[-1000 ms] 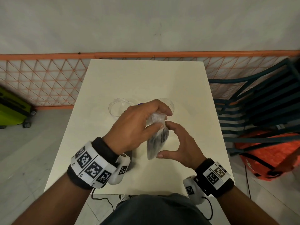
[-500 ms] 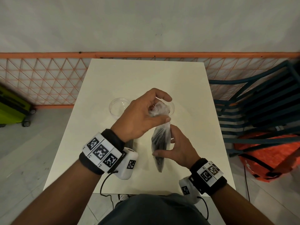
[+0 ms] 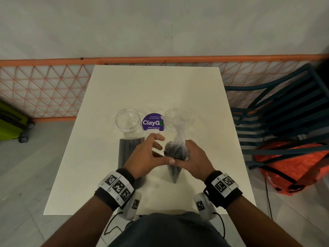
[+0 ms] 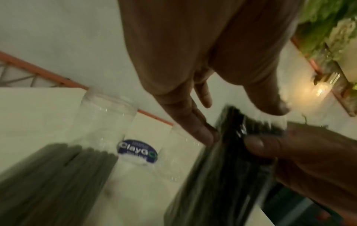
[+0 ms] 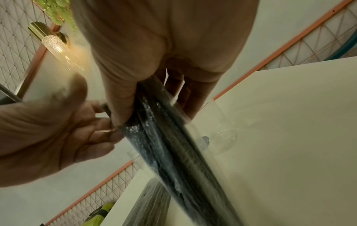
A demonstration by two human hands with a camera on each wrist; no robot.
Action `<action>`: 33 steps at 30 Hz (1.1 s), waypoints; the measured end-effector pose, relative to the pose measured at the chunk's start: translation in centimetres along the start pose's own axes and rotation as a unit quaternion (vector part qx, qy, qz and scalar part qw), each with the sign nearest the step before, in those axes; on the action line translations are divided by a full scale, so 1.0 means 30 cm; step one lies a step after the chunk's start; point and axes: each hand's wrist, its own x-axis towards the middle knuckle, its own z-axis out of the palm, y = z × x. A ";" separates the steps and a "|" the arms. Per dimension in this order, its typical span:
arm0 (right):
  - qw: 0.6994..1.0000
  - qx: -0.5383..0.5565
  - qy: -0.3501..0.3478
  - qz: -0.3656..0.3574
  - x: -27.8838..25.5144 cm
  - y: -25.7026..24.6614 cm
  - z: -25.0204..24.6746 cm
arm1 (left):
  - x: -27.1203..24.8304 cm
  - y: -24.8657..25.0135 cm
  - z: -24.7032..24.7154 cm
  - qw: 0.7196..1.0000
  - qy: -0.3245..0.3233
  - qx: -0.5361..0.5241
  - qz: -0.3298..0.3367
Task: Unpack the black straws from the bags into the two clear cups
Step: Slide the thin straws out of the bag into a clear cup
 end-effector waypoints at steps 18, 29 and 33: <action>0.992 0.124 0.013 0.023 -0.014 0.072 0.089 | 0.002 -0.144 0.080 0.964 0.079 0.201 0.158; 0.996 0.082 -0.003 0.023 -0.003 0.105 0.127 | -0.028 -0.121 0.130 0.990 -0.022 0.052 0.130; 0.998 0.061 -0.021 0.022 -0.008 0.133 0.144 | -0.010 -0.140 0.173 0.994 0.019 0.028 0.101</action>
